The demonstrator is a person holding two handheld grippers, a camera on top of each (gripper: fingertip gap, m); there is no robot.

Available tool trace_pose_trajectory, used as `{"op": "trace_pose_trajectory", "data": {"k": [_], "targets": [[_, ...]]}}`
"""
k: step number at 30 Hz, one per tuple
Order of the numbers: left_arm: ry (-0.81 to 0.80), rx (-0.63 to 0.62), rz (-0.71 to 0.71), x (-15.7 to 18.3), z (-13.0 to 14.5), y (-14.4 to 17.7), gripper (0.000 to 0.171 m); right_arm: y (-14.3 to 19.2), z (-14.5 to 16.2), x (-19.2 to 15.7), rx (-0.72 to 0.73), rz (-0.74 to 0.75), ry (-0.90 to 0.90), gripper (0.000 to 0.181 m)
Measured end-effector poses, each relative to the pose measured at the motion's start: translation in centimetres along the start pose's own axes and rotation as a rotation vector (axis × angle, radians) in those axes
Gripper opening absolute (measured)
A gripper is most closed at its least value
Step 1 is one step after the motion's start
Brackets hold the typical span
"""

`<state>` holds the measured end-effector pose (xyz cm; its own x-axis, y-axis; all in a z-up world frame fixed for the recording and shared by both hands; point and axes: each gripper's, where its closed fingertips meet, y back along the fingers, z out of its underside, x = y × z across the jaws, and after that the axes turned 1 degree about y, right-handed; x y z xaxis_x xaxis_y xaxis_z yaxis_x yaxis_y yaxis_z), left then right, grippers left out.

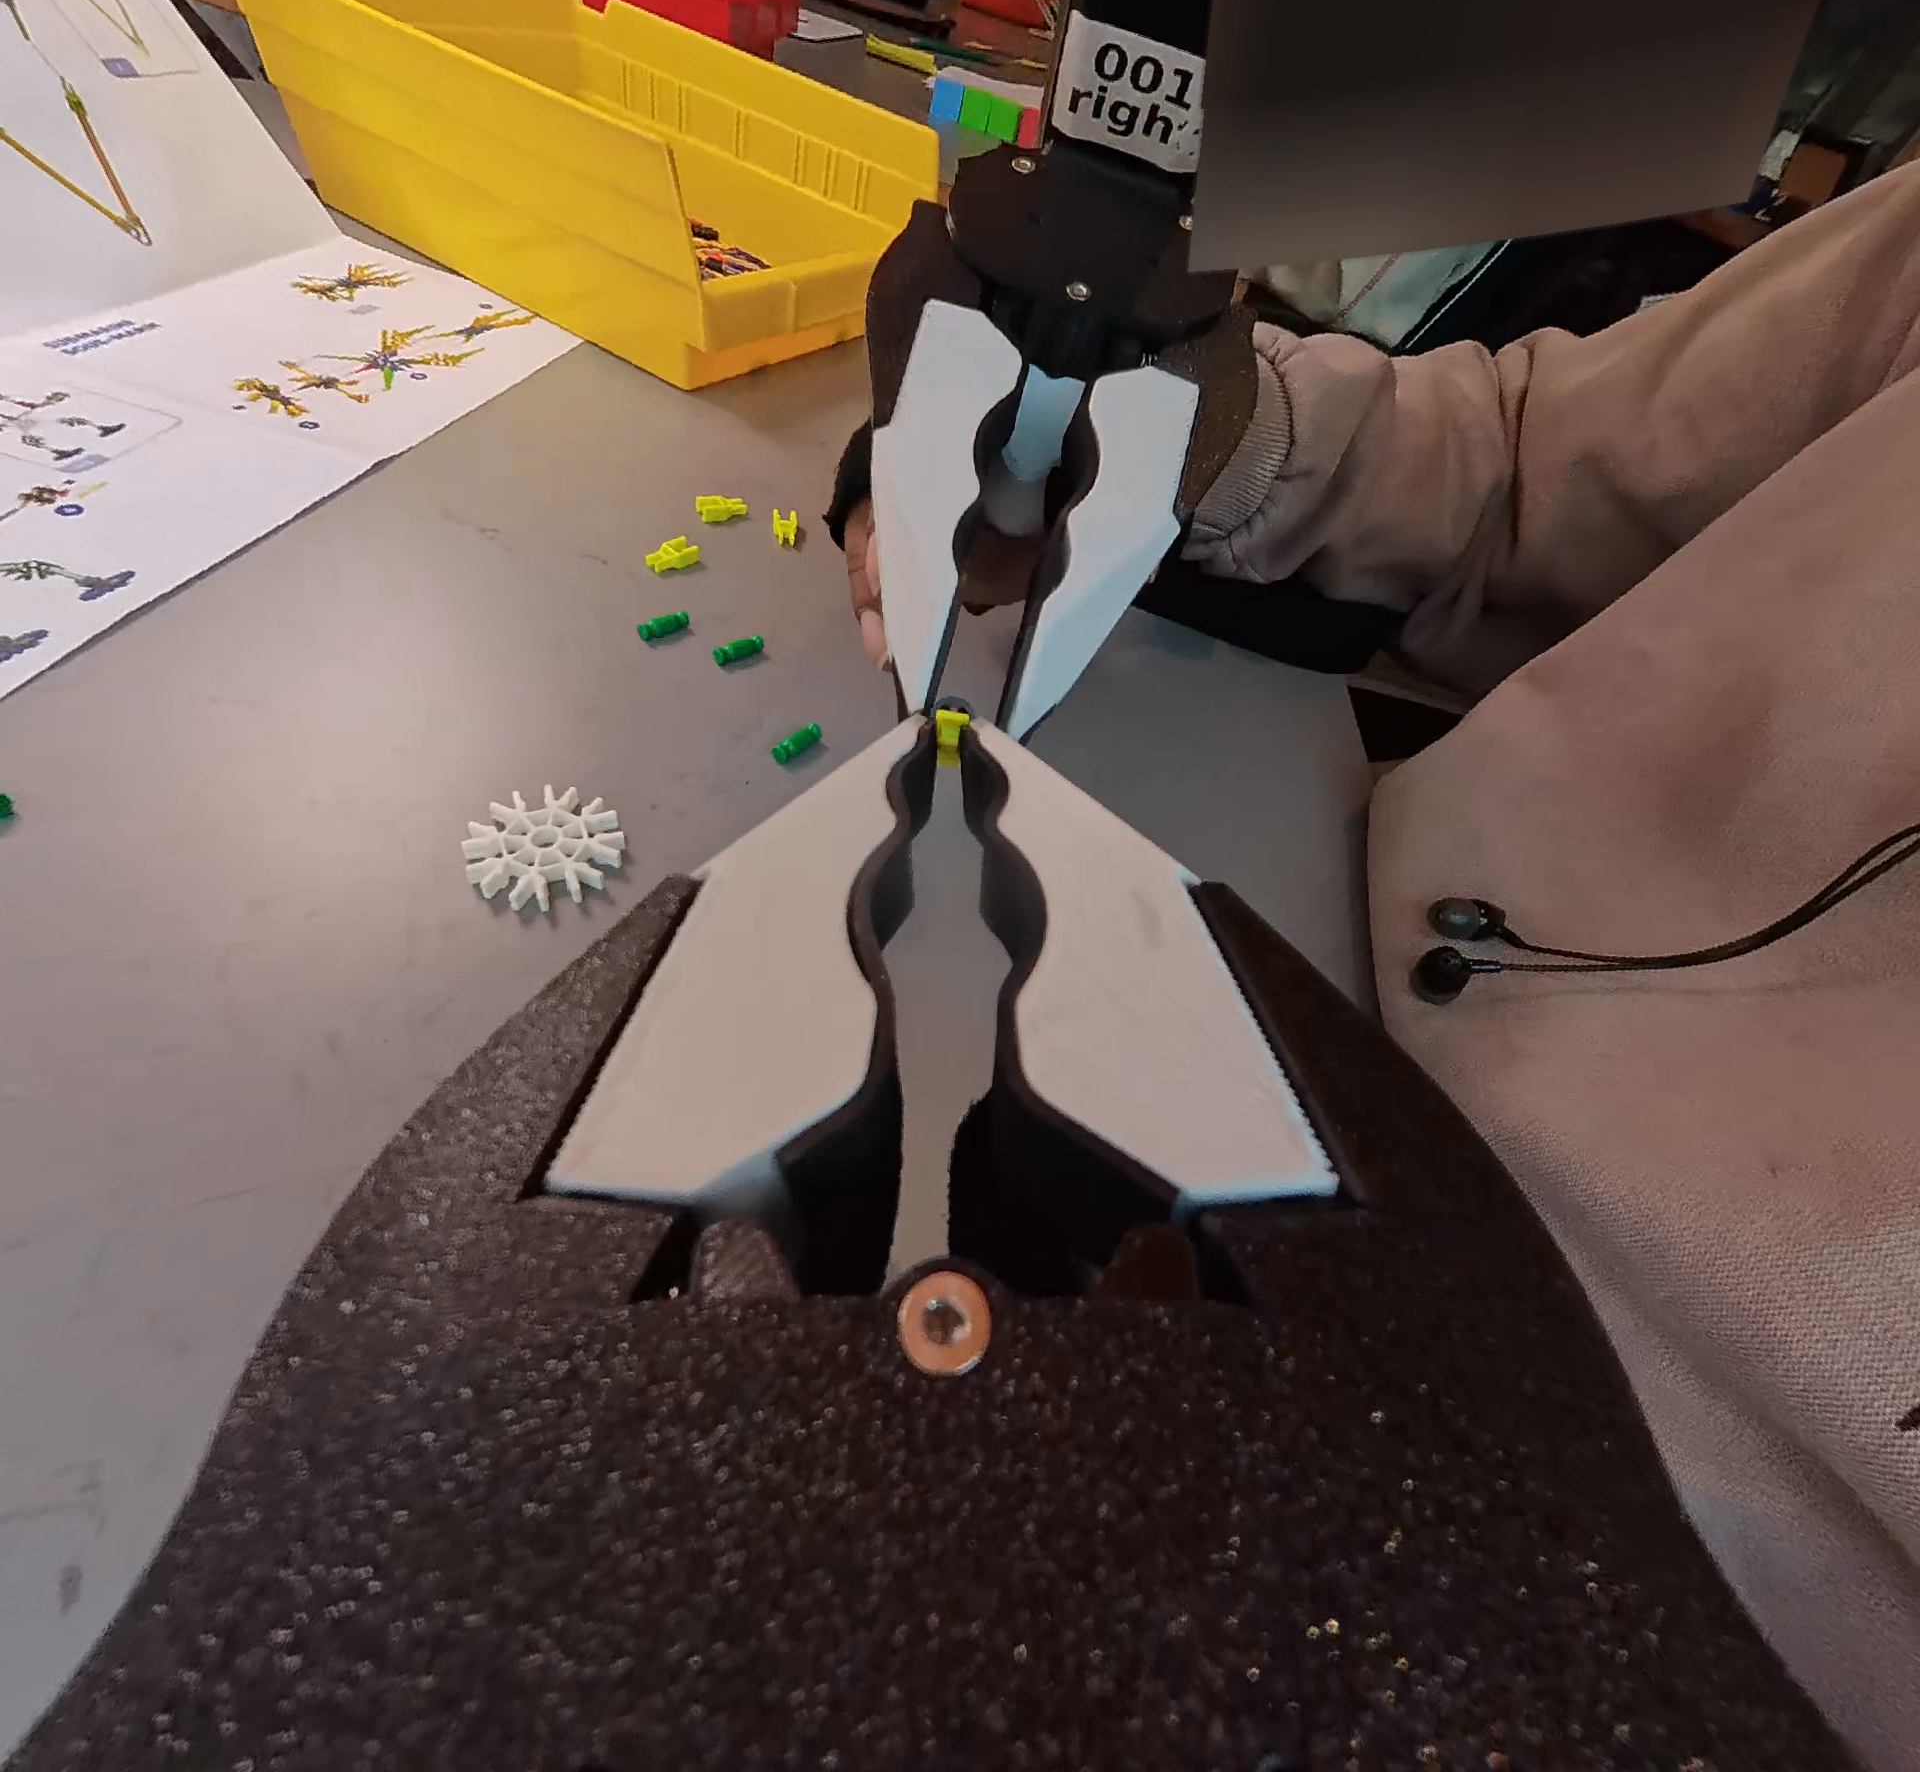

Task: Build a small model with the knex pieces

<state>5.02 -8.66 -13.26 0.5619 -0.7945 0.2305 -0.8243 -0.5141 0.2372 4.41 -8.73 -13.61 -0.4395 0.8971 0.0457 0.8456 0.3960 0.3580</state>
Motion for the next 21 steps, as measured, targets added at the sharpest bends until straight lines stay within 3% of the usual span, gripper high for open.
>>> {"op": "trace_pose_trajectory", "data": {"k": [6,10,14,18,21], "targets": [[-0.023,0.042,0.008,0.5,-0.8,0.2,0.003,0.3,0.3,-0.1,-0.039,-0.002,0.024,0.007],[0.003,0.202,0.000,-0.1,-3.9,2.8,0.003,0.1,2.8,0.6,-0.137,0.017,0.032,0.008],[0.019,0.214,-0.044,-1.1,-3.9,3.6,0.003,1.1,2.0,2.3,-0.116,0.093,0.052,0.008],[0.049,0.206,-0.092,-2.4,-3.5,3.6,0.004,5.0,1.2,7.2,-0.093,0.339,0.046,0.008],[0.075,0.213,-0.140,-3.6,-3.2,3.8,0.004,11.9,1.0,12.9,-0.090,0.656,0.025,0.008]]}}
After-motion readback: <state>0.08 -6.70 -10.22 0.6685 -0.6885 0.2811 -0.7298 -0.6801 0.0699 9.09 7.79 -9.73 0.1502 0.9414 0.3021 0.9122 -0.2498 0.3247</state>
